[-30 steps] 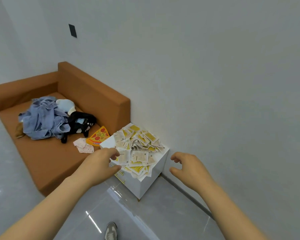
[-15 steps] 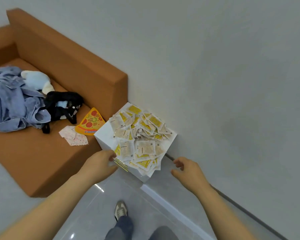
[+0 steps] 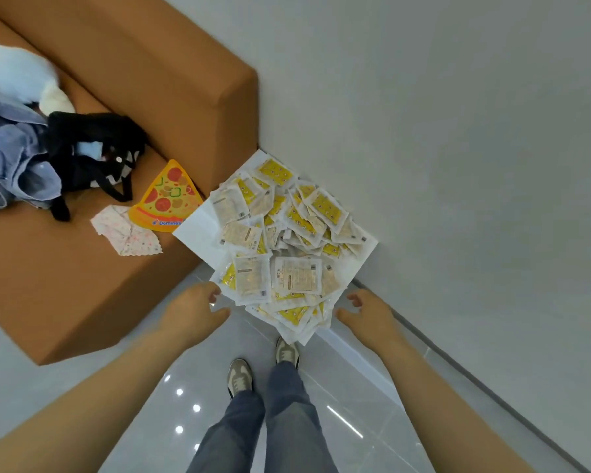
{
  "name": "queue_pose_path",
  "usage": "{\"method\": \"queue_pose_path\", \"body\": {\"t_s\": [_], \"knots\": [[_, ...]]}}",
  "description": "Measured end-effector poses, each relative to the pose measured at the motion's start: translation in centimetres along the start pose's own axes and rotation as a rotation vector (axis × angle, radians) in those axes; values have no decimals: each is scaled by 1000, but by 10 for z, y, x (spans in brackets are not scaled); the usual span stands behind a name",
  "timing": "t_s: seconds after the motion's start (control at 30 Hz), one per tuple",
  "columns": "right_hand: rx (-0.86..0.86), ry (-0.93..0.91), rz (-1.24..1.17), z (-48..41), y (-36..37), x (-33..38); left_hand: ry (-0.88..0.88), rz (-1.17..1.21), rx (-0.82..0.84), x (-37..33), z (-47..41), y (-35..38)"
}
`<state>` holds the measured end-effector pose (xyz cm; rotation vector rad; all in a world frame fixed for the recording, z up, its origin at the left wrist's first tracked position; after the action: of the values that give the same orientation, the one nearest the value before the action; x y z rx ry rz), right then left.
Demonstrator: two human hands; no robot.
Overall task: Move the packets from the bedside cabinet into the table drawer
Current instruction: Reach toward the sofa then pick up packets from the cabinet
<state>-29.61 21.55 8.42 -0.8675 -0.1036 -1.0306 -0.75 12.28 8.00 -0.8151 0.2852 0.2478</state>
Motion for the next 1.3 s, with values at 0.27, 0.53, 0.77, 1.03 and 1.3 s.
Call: {"method": "queue_pose_path", "body": {"t_s": [0.27,0.53,0.77,1.03,1.3], "knots": [[35,137,-17,-105,40,-35,-201,77,29,35,-83,53],[27,189,17,-163,72,-54,-255,182,11,54,-139,85],[-57,261,21,-182,87,-69,-429,223,-33,63,-158,106],[-96,350,-95,-187,97,-69,-505,351,-106,76,-166,116],[-110,321,-169,-189,103,-58,-577,495,-27,87,-176,131]]}}
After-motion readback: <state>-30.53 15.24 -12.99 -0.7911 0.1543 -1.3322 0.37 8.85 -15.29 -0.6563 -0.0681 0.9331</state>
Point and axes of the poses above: each hand's wrist, its own z-axis away from the middle knuckle, its own y-axis out of the palm, x = y × z, the point moved 9 cm from there along -z, towards the middle knuckle, and after that the axes turned 2 degrees about -y, right-handed, at the moved point
